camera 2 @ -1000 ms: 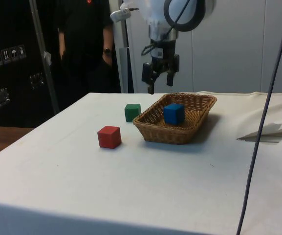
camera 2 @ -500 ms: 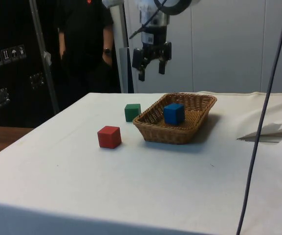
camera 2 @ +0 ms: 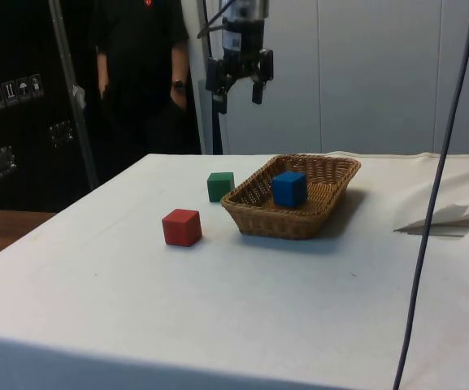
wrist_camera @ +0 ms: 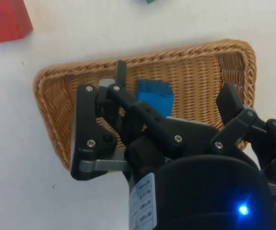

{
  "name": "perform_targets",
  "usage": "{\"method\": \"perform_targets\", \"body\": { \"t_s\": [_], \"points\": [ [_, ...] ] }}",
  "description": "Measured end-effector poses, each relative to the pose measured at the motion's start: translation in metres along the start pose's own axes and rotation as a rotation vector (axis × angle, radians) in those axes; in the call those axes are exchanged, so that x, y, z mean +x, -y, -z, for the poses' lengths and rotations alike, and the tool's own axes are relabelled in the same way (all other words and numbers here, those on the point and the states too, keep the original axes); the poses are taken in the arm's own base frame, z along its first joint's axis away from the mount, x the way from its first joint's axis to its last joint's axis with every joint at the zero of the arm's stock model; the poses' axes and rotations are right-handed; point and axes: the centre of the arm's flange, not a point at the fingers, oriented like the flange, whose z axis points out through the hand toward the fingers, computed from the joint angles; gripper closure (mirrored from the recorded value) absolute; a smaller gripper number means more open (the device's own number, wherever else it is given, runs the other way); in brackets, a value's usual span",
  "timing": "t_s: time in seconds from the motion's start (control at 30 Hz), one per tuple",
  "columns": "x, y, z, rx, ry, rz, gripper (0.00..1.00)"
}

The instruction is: Pick up the blue cube and place it into the basket.

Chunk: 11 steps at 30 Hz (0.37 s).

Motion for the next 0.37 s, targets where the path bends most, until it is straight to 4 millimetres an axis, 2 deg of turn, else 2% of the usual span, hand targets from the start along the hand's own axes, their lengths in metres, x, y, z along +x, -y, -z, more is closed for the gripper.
{"method": "perform_targets", "body": {
  "t_s": [0.37],
  "points": [
    [0.019,0.002,0.022,0.006,-0.002,-0.017,0.00]
  ]
}}
